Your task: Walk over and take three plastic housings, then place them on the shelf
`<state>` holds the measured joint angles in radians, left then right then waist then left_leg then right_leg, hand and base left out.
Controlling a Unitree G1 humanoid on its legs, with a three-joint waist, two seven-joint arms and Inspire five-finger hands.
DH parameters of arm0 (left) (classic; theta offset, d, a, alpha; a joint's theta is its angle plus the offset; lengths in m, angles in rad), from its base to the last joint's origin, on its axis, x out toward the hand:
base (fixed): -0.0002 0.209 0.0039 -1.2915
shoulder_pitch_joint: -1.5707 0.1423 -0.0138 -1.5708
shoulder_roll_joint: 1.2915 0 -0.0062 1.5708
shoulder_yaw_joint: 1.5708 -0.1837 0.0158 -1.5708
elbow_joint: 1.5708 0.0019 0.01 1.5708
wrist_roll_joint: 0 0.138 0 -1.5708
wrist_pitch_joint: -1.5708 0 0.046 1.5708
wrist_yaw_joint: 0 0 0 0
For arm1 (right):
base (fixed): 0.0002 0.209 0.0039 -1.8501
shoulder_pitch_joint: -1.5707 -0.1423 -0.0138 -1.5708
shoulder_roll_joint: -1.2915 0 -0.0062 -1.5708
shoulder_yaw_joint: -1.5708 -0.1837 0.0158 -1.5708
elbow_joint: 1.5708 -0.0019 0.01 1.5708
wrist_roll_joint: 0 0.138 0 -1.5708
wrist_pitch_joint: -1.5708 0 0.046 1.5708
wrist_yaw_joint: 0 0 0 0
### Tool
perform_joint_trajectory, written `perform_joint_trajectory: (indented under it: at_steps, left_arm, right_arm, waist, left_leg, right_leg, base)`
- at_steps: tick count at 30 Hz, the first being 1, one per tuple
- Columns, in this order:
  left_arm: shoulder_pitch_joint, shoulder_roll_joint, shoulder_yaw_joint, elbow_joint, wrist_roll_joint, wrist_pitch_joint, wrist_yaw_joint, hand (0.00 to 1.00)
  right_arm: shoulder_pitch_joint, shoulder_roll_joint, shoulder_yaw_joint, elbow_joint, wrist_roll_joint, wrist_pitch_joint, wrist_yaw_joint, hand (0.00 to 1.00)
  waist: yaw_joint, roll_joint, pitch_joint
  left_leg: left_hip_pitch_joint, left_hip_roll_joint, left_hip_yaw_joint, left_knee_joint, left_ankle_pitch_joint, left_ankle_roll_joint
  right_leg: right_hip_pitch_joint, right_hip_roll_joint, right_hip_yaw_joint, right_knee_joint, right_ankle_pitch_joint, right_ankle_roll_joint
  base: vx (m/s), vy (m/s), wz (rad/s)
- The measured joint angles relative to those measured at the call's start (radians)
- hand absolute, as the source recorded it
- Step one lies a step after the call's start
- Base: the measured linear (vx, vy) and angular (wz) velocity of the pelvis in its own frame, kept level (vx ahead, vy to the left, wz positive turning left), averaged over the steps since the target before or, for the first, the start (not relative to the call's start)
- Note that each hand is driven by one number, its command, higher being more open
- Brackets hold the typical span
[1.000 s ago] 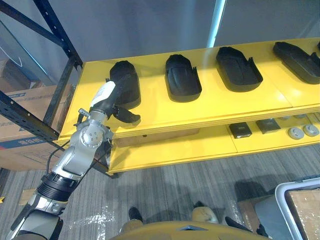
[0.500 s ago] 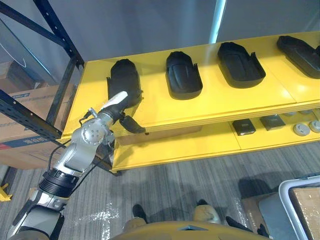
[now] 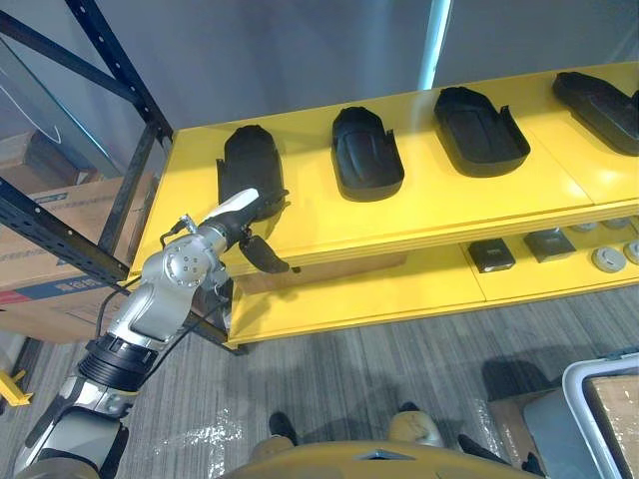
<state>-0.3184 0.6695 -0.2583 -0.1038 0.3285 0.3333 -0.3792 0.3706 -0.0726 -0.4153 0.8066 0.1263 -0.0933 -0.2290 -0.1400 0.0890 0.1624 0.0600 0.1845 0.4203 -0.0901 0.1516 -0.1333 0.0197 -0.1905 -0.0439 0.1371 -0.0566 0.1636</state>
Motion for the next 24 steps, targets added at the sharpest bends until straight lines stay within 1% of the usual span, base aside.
perform_joint_trajectory:
  at_steps: [3,6,8,9,10,12,13,15,16,17,18,19,20,21,22,23,24]
  left_arm:
    - [0.000,0.000,0.001,0.015,-0.002,0.000,0.009,1.00]
    - [0.000,0.000,0.002,0.019,-0.006,0.016,0.044,1.00]
    - [0.001,-0.001,0.003,0.020,-0.038,0.014,0.155,1.00]
    - [0.001,-0.001,0.007,0.020,-0.063,0.003,0.236,1.00]
    - [0.001,-0.001,0.011,0.020,-0.074,-0.008,0.282,1.00]
    - [0.001,-0.006,0.045,0.017,-0.130,-0.073,0.467,1.00]
    - [0.001,-0.007,0.053,0.012,-0.134,-0.090,0.509,1.00]
    - [0.001,-0.039,0.093,-0.034,-0.165,-0.169,0.672,1.00]
    - [0.001,-0.051,0.100,-0.052,-0.171,-0.194,0.709,1.00]
    - [0.001,-0.075,0.106,-0.085,-0.178,-0.249,0.769,1.00]
    - [0.002,-0.088,0.106,-0.100,-0.187,-0.289,0.795,1.00]
    - [0.003,-0.115,0.105,-0.135,-0.206,-0.361,0.818,1.00]
    - [0.004,-0.132,0.098,-0.161,-0.216,-0.419,0.823,1.00]
    - [0.006,-0.148,0.077,-0.203,-0.280,-0.525,0.785,1.00]
    - [0.007,-0.151,0.071,-0.212,-0.292,-0.542,0.774,1.00]
    - [0.013,-0.157,0.041,-0.247,-0.369,-0.597,0.692,1.00]
    - [0.020,-0.168,-0.002,-0.265,-0.454,-0.626,0.583,1.00]
  right_arm:
    - [0.002,0.000,-0.007,0.000,0.000,0.001,0.000,1.00]
    - [0.004,0.000,-0.007,0.000,0.000,0.001,0.000,1.00]
    - [0.007,0.000,-0.008,0.000,0.000,0.001,0.000,1.00]
    - [0.009,0.000,-0.008,0.000,0.000,0.001,-0.002,1.00]
    - [0.009,0.001,-0.008,0.000,0.000,0.001,-0.003,1.00]
    - [0.009,0.004,-0.008,0.001,0.000,-0.004,-0.013,1.00]
    - [0.009,0.006,-0.009,0.002,0.000,-0.006,-0.018,1.00]
    - [0.009,0.025,-0.031,0.006,0.000,-0.013,-0.025,1.00]
    - [0.009,0.031,-0.035,0.008,0.000,-0.016,-0.026,1.00]
    - [0.008,0.040,-0.036,0.016,0.000,-0.024,-0.026,1.00]
    - [0.007,0.044,-0.035,0.021,0.000,-0.026,-0.027,1.00]
    - [0.005,0.052,-0.035,0.025,0.000,-0.026,-0.028,1.00]
    - [0.004,0.057,-0.035,0.028,0.000,-0.027,-0.029,1.00]
    - [-0.004,0.062,-0.035,0.041,0.000,-0.029,-0.037,1.00]
    - [-0.007,0.062,-0.035,0.045,0.000,-0.029,-0.039,1.00]
    - [-0.016,0.063,-0.035,0.060,0.000,-0.029,-0.044,1.00]
    - [-0.018,0.065,-0.035,0.070,0.000,-0.029,-0.047,1.00]
  waist:
    - [0.001,0.003,-0.002]
    - [0.001,0.004,-0.003]
    - [0.002,0.004,-0.003]
    - [0.001,0.004,-0.003]
    - [0.001,0.003,-0.003]
    - [0.000,0.001,-0.005]
    - [-0.001,0.000,-0.006]
    - [0.001,-0.009,-0.012]
    - [0.003,-0.012,-0.014]
    - [0.004,-0.020,-0.021]
    - [0.004,-0.024,-0.025]
    - [0.004,-0.032,-0.033]
    - [0.004,-0.038,-0.040]
    - [0.004,-0.044,-0.047]
    - [0.004,-0.045,-0.047]
    - [0.004,-0.049,-0.050]
    - [0.004,-0.048,-0.067]
  left_leg:
    - [0.000,0.000,-0.001,0.000,0.000,0.000]
    - [0.000,0.000,-0.002,0.000,0.000,0.000]
    - [0.000,0.000,-0.004,0.000,0.000,0.000]
    - [0.000,0.000,-0.006,0.000,0.000,0.000]
    - [0.000,0.000,-0.007,0.000,0.000,0.000]
    - [0.001,0.000,-0.011,0.000,0.001,0.001]
    - [0.002,0.000,-0.012,0.000,0.001,0.001]
    - [0.002,0.000,-0.015,0.000,0.001,0.001]
    - [0.002,-0.001,-0.017,0.000,0.001,0.001]
    - [0.003,-0.001,-0.020,0.000,0.003,0.003]
    - [0.003,-0.001,-0.021,0.000,0.005,0.006]
    - [0.004,-0.001,-0.023,0.000,0.005,0.006]
    - [0.004,-0.001,-0.024,0.000,0.005,0.006]
    - [0.007,-0.001,-0.024,0.000,0.005,0.006]
    - [0.009,-0.001,-0.023,0.000,0.005,0.006]
    - [0.019,-0.001,-0.020,-0.001,0.004,0.006]
    - [0.022,0.000,-0.020,-0.001,0.002,0.003]
  right_leg:
    - [0.001,0.000,-0.001,0.000,0.000,0.000]
    - [0.002,0.000,-0.002,0.000,0.001,0.001]
    - [0.003,0.000,-0.004,0.000,0.001,0.001]
    - [0.005,0.000,-0.005,-0.001,0.001,0.001]
    - [0.006,0.000,-0.006,-0.001,0.001,0.001]
    - [0.010,0.000,-0.008,-0.003,0.001,0.001]
    - [0.013,0.000,-0.009,-0.005,0.001,0.001]
    - [0.020,0.000,-0.013,-0.016,0.002,0.002]
    - [0.022,0.001,-0.014,-0.017,0.002,0.002]
    - [0.025,0.001,-0.018,-0.019,0.002,0.001]
    - [0.027,0.001,-0.019,-0.021,0.002,0.001]
    - [0.032,0.001,-0.022,-0.025,0.001,0.000]
    - [0.036,0.001,-0.024,-0.030,0.002,0.000]
    - [0.041,0.001,-0.024,-0.036,0.003,0.000]
    - [0.043,0.001,-0.023,-0.036,0.002,0.000]
    - [0.052,0.001,-0.021,-0.038,0.002,-0.001]
    - [0.056,0.002,-0.022,-0.042,0.000,-0.005]
  base:
    - [0.00,0.000,0.00]
    - [0.00,0.000,0.00]
    - [0.00,0.000,0.02]
    - [0.00,-0.003,0.03]
    - [0.00,-0.010,0.04]
    - [0.00,-0.015,0.04]
    - [0.00,-0.014,0.05]
    - [0.01,-0.014,0.05]
    - [0.01,-0.016,0.06]
    - [0.01,-0.014,0.06]
    - [0.01,-0.020,0.07]
    - [0.02,-0.019,0.05]
    - [0.00,0.000,0.00]
    - [0.00,0.000,0.00]
    - [0.01,-0.012,-0.05]
    - [0.00,-0.010,-0.04]
    - [0.00,-0.010,-0.04]
